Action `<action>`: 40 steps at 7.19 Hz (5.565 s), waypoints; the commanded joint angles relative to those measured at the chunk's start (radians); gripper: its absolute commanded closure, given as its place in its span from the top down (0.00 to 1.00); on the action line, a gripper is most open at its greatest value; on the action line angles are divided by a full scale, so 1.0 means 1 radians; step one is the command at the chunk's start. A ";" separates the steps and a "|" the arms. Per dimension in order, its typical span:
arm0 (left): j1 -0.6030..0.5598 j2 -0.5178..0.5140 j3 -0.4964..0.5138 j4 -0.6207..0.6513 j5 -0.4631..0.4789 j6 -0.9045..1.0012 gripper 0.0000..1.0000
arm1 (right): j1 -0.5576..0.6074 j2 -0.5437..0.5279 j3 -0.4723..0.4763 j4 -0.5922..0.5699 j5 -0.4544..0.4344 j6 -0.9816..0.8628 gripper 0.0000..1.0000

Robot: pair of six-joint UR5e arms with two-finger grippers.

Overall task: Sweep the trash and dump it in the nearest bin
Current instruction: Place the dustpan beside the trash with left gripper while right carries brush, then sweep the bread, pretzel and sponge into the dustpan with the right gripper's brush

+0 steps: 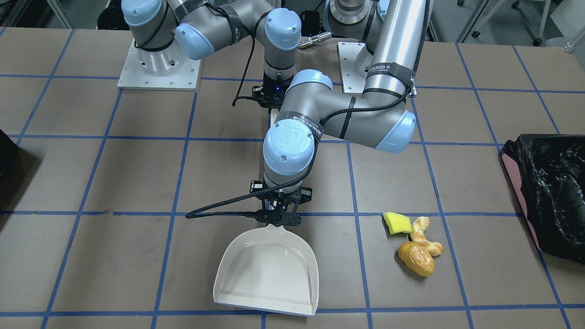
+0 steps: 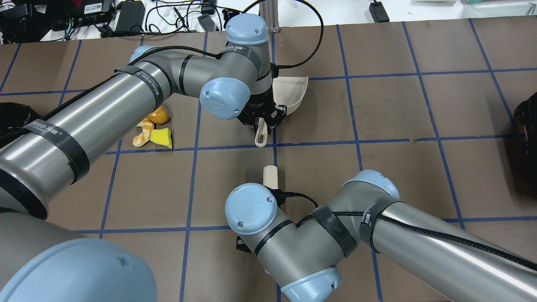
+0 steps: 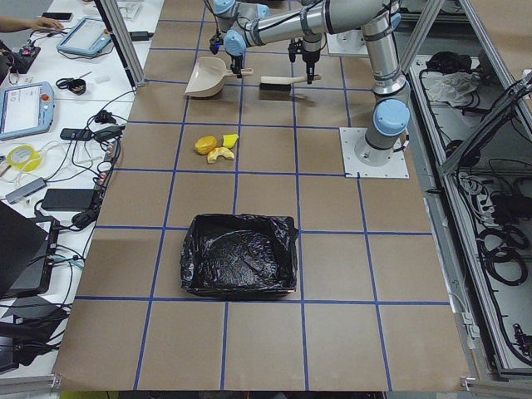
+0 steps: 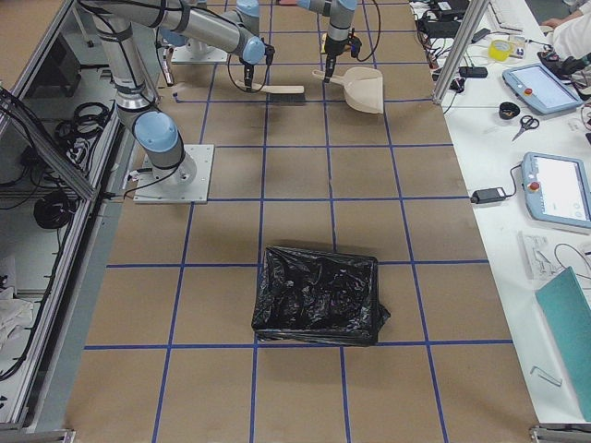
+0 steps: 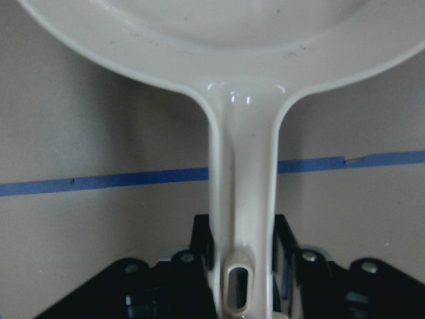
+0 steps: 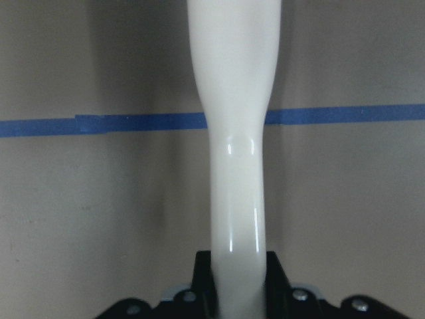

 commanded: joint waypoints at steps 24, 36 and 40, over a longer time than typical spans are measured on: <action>0.812 -0.027 -0.008 0.241 0.392 2.253 0.00 | -0.069 0.371 -0.726 0.194 0.064 0.031 0.00; 0.812 -0.073 -0.002 0.279 0.392 2.241 0.00 | 0.057 0.696 -1.064 0.182 0.177 0.171 0.00; 0.812 -0.073 -0.003 0.279 0.392 2.241 0.00 | 0.095 0.821 -1.225 0.174 0.216 0.252 0.00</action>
